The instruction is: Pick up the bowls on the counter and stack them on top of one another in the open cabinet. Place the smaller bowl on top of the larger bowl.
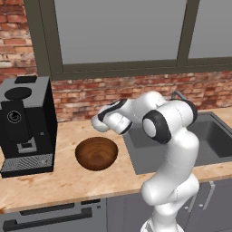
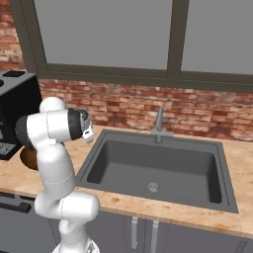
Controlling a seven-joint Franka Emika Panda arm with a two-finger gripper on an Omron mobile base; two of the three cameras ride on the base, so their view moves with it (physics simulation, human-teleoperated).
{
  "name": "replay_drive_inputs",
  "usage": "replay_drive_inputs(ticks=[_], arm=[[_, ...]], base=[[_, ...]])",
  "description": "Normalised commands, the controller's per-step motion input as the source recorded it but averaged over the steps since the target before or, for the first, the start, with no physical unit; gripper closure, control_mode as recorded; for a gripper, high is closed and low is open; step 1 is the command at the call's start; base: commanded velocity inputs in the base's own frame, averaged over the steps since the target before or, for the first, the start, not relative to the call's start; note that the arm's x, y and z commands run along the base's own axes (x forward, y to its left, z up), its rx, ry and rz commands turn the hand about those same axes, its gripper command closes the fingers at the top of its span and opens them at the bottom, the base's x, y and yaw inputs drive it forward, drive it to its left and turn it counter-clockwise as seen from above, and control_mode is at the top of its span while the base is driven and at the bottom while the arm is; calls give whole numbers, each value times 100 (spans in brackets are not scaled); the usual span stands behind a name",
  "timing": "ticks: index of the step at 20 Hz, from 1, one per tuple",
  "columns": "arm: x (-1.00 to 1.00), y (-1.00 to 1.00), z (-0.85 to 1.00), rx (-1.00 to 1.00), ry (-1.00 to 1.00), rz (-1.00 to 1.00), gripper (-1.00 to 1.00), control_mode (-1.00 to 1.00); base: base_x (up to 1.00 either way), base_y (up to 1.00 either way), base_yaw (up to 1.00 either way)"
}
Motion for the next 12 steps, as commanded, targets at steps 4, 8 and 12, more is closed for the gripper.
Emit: replay_drive_inputs(ticks=[4,8,12], arm=[[31,13,-12,-2,0,0,-100,-100],[27,14,-18,-4,0,0,-100,-100],[20,10,-22,-5,0,0,-100,-100]], base=[[0,0,0],[0,0,0],[0,0,0]])
